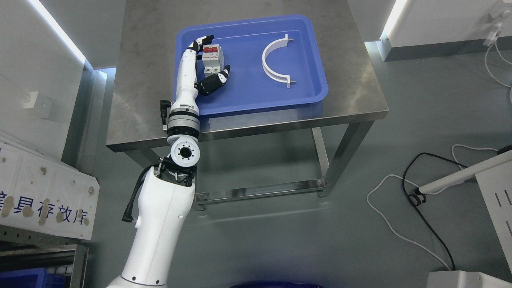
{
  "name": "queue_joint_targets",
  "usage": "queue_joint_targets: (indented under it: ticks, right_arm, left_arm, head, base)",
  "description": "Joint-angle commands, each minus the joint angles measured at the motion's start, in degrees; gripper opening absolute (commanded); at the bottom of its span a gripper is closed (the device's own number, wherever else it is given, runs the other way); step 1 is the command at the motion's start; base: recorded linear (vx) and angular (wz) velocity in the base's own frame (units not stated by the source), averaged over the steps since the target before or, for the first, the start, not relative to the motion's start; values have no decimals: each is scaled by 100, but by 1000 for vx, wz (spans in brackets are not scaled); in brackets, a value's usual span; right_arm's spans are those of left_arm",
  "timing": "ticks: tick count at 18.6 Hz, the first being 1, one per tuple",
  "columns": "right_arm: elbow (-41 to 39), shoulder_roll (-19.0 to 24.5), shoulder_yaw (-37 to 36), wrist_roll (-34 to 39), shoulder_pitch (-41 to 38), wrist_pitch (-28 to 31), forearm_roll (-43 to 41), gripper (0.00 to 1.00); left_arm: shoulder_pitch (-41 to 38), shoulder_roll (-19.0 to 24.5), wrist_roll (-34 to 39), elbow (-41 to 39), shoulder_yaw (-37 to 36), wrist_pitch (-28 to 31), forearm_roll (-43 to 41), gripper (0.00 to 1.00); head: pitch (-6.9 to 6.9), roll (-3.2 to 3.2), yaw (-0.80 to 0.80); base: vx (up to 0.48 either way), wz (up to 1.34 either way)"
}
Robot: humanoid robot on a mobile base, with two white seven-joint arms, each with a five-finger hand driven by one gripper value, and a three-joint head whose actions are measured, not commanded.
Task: Place circuit breaker on shelf
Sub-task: 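Close the left hand fingers around the circuit breaker, then lift the circuit breaker out of the tray with the left hand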
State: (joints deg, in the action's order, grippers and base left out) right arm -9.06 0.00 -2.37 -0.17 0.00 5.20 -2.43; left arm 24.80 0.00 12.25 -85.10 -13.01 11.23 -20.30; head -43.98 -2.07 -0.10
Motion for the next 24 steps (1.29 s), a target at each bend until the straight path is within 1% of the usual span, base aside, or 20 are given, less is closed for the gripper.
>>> queue_joint_targets:
  ticks: [1,2,3,4,12,15,17,21,24]
  right_arm:
    - [1,-100,0,0,-88,-248,5,100]
    - [1,-100,0,0,-88,-248,5,100]
    - [1,-100,0,0,-88,-248,-3,100]
    - [1,-100,0,0,-88,-248,5,100]
    - [1,-100,0,0,-88,-248,5,100]
    - [1,-100,0,0,-88,-248,-3,100]
    - [1,-100,0,0,-88,-248,-3,100]
    - [1,-100,0,0,-88,-248,5,100]
    - [1,-100,0,0,-88,-248,5,100]
  left_arm:
    - [-1,100,41,204,61,-417,0,34]
    - [-27,100,41,213,122,-803,8,17]
    - [-36,100,41,248,149,-1085,9,5]
    - [-45,100,49,300,158,-1262,9,0]
    - [-37,100,49,284,175,-1378,44,0]
    - [-10,100,67,100,228,-1545,105,0]
    - [-1,100,41,-94,307,-1554,166,1]
    - [-1,100,14,-366,710,-1747,465,1]
    - [-1,100,14,-577,975,-1852,1070,2]
  head:
    - [0,0,0]
    - [0,0,0]
    - [0,0,0]
    - [0,0,0]
    - [0,0,0]
    - [0,0,0]
    - [0,0,0]
    - [0,0,0]
    - [0,0,0]
  base:
    - [0,0]
    - [0,0]
    - [0,0]
    - [0,0]
    - [0,0]
    - [0,0]
    - [0,0]
    - [0,0]
    - [0,0]
